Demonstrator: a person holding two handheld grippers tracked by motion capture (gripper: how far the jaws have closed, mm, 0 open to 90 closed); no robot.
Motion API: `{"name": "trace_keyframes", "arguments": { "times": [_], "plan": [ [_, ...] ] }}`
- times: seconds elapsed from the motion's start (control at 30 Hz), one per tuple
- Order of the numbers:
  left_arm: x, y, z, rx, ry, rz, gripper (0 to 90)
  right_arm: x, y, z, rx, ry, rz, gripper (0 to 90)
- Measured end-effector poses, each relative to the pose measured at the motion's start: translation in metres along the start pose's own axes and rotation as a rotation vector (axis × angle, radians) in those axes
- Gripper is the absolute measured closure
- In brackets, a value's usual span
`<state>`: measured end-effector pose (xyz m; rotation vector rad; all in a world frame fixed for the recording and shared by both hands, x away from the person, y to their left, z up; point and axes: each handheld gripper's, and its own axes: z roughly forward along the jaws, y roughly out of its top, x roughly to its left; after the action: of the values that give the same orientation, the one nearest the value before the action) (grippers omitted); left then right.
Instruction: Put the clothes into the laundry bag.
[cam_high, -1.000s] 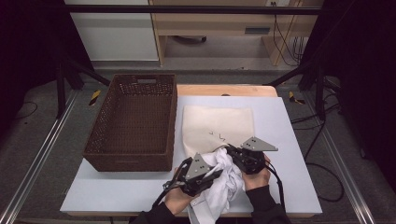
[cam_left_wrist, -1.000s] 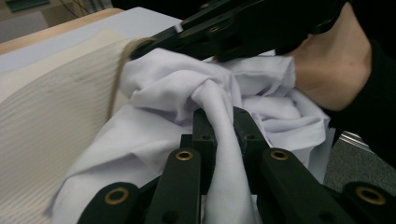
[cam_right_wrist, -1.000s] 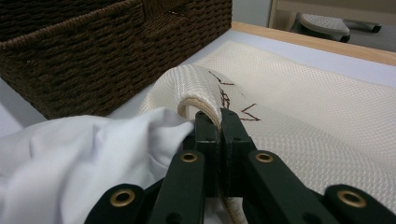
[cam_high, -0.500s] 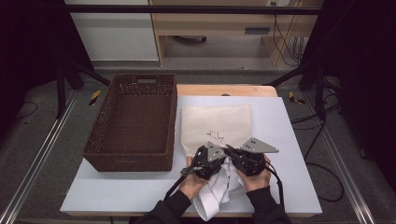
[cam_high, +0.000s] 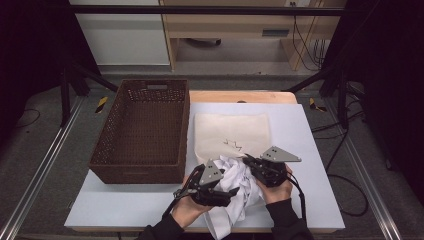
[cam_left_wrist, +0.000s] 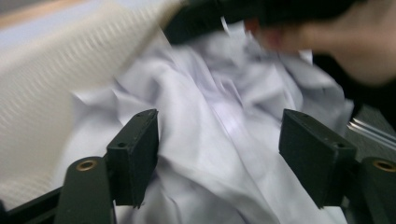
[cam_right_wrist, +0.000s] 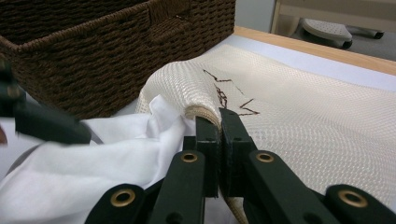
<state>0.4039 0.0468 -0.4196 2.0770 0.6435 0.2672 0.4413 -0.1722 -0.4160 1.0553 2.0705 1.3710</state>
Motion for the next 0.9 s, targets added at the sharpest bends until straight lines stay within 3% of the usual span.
{"name": "trace_keyframes", "arguments": {
  "times": [0.03, 0.07, 0.13, 0.2, 0.23, 0.27, 0.3, 0.33, 0.4, 0.43, 0.6, 0.67, 0.8, 0.83, 0.9],
  "plan": [
    [-0.003, -0.010, 0.010, 0.013, 0.002, 0.000, 27.4, 0.001, 0.000, 0.001, 0.002, -0.001, 0.001, 87.7],
    [-0.003, -0.010, 0.010, 0.013, 0.002, 0.000, 27.8, 0.001, 0.000, 0.001, 0.002, -0.001, 0.001, 87.7],
    [-0.007, -0.014, 0.028, 0.045, 0.025, 0.007, 33.6, 0.001, -0.001, 0.002, 0.010, 0.001, -0.003, 87.7],
    [-0.009, -0.014, 0.032, 0.045, 0.039, 0.010, 48.3, 0.002, -0.001, 0.003, 0.013, 0.000, -0.004, 87.7],
    [-0.008, -0.014, 0.037, 0.045, 0.064, -0.011, 61.3, 0.002, -0.001, 0.004, 0.016, 0.001, -0.002, 87.8],
    [-0.008, -0.014, 0.037, 0.045, 0.064, -0.011, 69.1, 0.002, -0.001, 0.004, 0.017, 0.001, 0.001, 87.9],
    [-0.003, -0.013, 0.037, 0.025, 0.043, -0.046, 75.4, 0.001, -0.001, 0.004, 0.017, 0.002, 0.000, 87.9],
    [-0.003, -0.013, 0.037, 0.025, 0.043, -0.046, 78.0, 0.001, -0.001, 0.004, 0.017, 0.002, 0.000, 87.9],
    [-0.005, -0.011, 0.031, -0.003, 0.043, -0.055, 80.4, 0.002, -0.001, 0.003, 0.018, 0.005, -0.001, 88.0],
    [-0.009, -0.006, 0.024, -0.044, 0.036, -0.040, 81.0, 0.002, 0.000, 0.002, 0.014, 0.013, 0.002, 88.1],
    [-0.015, 0.007, 0.021, -0.078, 0.039, -0.014, 81.8, 0.005, 0.004, -0.001, -0.004, 0.028, 0.001, 88.2],
    [-0.016, 0.010, 0.028, -0.071, 0.058, -0.012, 81.8, 0.007, 0.006, -0.004, -0.003, 0.032, -0.010, 88.2],
    [-0.010, 0.008, 0.053, -0.031, 0.134, -0.007, 81.6, 0.006, 0.004, -0.003, 0.013, 0.036, -0.013, 88.2],
    [-0.003, 0.007, 0.062, -0.024, 0.147, -0.041, 81.5, 0.006, 0.004, -0.003, 0.016, 0.036, -0.016, 88.2],
    [0.002, 0.007, 0.065, -0.030, 0.152, -0.049, 80.8, 0.007, 0.003, -0.003, 0.022, 0.028, -0.023, 88.1]
  ]
}}
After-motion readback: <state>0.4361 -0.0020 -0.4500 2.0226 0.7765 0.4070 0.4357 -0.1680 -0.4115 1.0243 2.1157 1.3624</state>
